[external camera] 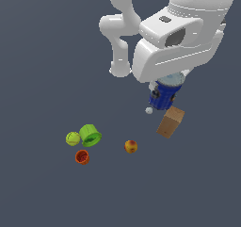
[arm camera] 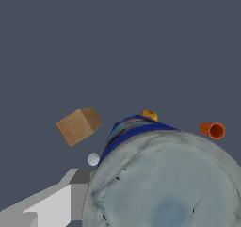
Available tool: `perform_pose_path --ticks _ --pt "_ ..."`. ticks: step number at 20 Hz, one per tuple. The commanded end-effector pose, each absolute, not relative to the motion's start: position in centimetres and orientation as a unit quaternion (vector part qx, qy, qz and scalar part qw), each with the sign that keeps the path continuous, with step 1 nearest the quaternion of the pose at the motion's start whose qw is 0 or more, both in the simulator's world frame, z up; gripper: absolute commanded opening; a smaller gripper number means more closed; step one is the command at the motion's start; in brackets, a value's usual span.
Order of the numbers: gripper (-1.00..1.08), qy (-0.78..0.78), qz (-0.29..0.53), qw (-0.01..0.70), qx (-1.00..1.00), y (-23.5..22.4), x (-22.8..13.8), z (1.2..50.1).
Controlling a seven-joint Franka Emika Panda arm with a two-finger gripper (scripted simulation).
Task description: Pick up a designated object from a clutter of objects.
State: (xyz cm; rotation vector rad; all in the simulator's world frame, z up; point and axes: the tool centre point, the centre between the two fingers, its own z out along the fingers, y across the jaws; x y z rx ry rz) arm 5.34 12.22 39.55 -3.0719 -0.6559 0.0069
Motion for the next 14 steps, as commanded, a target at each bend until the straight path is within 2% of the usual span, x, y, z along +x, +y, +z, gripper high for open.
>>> perform_pose_path --ticks 1,14 --pt "-1.0 -0.208 0.0 0.0 -0.978 13.0 5.9 40.5" --pt "-1.0 -0.209 0.0 0.0 -0.978 14.6 7.0 41.9"
